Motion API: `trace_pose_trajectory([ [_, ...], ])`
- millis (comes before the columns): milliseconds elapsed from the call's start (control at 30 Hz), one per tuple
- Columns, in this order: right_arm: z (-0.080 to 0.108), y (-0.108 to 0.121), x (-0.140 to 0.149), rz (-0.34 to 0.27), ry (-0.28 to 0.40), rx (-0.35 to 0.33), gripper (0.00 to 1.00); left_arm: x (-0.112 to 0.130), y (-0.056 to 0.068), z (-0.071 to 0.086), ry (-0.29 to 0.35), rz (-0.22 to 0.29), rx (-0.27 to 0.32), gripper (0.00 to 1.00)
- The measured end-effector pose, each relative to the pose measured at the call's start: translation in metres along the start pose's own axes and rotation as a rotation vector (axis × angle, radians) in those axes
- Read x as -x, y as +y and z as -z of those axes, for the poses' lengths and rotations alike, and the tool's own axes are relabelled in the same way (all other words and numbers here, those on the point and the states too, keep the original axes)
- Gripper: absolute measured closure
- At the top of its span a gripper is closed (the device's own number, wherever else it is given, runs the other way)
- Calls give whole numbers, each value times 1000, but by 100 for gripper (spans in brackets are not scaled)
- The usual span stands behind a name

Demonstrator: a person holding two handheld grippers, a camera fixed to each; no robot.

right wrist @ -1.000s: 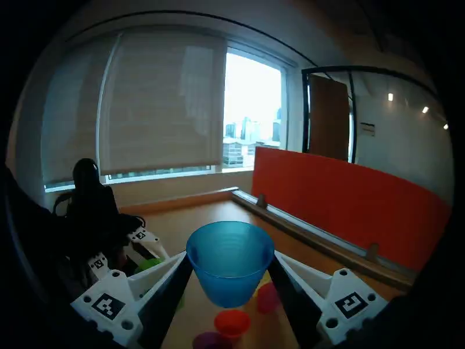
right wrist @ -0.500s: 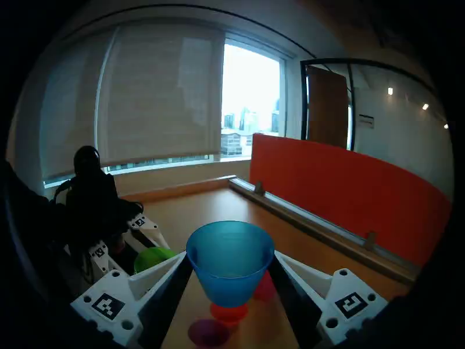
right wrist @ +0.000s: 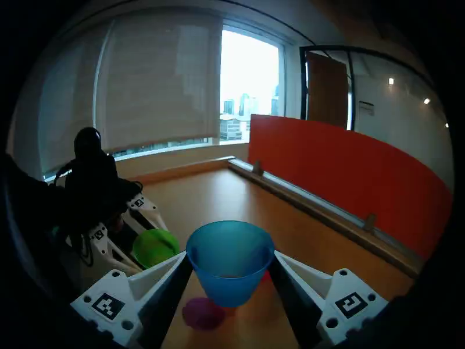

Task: Pour water

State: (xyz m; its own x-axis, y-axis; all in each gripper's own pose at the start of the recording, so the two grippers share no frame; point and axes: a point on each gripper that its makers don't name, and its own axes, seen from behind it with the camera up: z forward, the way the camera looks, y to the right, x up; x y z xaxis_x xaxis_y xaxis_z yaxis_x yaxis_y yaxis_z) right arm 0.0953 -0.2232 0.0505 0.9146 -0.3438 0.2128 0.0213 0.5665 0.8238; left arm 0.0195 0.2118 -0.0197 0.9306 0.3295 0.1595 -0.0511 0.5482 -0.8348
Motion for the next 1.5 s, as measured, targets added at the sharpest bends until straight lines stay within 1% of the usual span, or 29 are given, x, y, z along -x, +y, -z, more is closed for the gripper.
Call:
trace_pose_trajectory([
  [367,1,11,36,-22,-69,4,10,23,2,-8,-72,-1,14,19],
  [567,-2,14,56,-18,-107,-3,10,34,0,-10,-105,-3,17,19],
  [767,-3,19,70,-13,-133,-2,10,42,2,-12,-129,-2,28,19],
  [967,-2,25,84,-13,-155,4,10,51,6,-14,-157,-15,42,19],
  [1367,-4,29,120,-11,-230,-3,10,68,8,-19,-200,-2,60,19],
  [1500,-4,31,131,-19,-249,-2,10,75,8,-20,-222,0,64,19],
])
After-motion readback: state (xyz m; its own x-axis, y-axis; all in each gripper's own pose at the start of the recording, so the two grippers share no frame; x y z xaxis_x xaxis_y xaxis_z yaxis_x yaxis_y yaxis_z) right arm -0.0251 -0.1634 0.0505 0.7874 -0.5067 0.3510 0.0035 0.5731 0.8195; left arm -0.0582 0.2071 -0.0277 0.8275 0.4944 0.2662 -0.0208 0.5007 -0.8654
